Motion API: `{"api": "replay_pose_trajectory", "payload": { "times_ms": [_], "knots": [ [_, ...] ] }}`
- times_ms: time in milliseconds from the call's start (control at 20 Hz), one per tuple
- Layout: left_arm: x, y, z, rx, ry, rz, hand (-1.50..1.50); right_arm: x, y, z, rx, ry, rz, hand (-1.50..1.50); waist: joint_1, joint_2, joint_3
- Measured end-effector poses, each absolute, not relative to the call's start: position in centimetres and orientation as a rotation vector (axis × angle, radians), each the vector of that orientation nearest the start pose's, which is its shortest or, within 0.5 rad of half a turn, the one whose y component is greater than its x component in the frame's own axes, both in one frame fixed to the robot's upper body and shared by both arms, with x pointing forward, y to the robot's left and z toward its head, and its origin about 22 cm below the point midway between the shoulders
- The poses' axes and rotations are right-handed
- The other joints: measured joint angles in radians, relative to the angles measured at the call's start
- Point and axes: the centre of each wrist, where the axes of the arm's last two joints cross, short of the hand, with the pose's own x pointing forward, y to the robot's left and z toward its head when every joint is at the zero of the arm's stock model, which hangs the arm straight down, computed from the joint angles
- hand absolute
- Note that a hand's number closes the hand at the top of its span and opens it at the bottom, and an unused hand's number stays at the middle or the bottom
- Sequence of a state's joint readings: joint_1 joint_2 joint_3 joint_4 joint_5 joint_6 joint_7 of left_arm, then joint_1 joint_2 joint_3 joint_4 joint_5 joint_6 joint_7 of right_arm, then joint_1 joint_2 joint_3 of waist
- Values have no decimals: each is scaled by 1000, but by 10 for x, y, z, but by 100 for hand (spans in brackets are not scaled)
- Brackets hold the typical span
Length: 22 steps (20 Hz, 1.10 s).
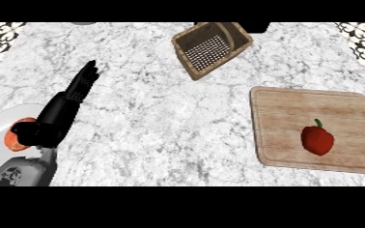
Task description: Pick the bell pepper from the cutting board and place it in the basket
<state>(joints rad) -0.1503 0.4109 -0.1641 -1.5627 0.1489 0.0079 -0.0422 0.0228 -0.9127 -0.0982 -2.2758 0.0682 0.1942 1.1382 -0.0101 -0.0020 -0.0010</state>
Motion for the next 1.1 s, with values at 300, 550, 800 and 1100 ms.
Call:
{"api": "replay_pose_trajectory", "payload": {
  "times_ms": [300,550,800,1100],
  "knots": [
    [276,269,58,44,-1689,-378,0,183,-294,189,-980,-956,567,-150,7,2,1],
    [282,264,60,49,-1694,-374,0,188,-297,154,-1012,-937,540,-150,7,2,1],
    [286,265,60,47,-1691,-381,0,193,-307,132,-1040,-915,524,-150,7,2,1],
    [282,265,58,45,-1687,-381,0,195,-307,119,-1037,-945,523,-150,8,2,1]
  ]
}}
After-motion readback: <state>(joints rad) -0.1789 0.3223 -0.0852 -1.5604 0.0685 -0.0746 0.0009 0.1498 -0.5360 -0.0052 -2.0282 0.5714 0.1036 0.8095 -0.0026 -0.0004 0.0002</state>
